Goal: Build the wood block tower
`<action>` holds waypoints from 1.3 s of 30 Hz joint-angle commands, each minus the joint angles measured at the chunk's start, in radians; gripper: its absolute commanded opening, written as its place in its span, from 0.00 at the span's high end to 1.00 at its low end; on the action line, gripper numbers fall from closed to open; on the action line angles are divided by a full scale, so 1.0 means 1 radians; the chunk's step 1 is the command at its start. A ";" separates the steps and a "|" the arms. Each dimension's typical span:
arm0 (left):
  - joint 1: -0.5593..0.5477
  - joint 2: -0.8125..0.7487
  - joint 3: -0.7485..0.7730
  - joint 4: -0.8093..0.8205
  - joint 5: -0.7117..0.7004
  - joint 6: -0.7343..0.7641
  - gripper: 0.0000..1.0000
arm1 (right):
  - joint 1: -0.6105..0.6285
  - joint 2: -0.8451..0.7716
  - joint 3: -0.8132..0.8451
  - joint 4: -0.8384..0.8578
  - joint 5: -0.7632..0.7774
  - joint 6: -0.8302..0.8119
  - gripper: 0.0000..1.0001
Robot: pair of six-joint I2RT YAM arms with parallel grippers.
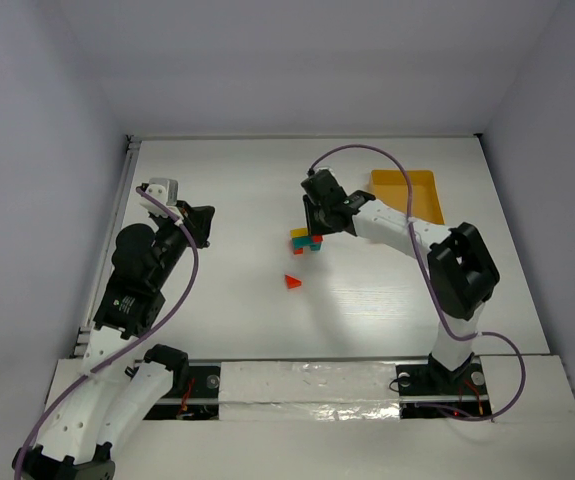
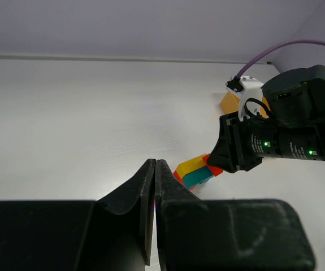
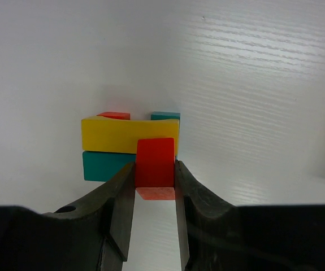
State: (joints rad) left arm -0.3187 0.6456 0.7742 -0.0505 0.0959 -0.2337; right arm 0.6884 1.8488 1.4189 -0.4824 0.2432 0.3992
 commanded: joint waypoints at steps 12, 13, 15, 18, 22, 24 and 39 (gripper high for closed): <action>0.003 -0.001 0.002 0.041 0.001 0.002 0.99 | 0.000 0.016 0.058 0.031 0.001 -0.002 0.67; 0.003 -0.001 0.002 0.041 0.001 0.002 0.99 | 0.000 0.018 0.058 0.031 0.001 0.000 0.67; 0.003 -0.001 0.000 0.041 0.001 0.002 0.99 | 0.000 0.023 0.058 0.030 -0.004 0.000 0.67; 0.003 -0.004 0.002 0.041 -0.001 0.002 0.99 | 0.000 0.027 0.057 0.030 -0.004 0.004 0.67; 0.003 -0.001 0.002 0.040 0.001 0.002 0.99 | 0.000 0.032 0.061 0.027 -0.004 0.010 0.67; 0.003 -0.001 0.002 0.040 0.001 0.001 0.99 | 0.000 0.032 0.064 0.025 -0.004 0.013 0.67; 0.003 0.002 0.002 0.041 0.001 0.000 0.99 | -0.009 0.044 0.068 0.018 -0.002 0.029 0.67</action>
State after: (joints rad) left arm -0.3187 0.6472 0.7738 -0.0505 0.0959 -0.2337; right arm 0.6865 1.8839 1.4448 -0.4828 0.2386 0.4187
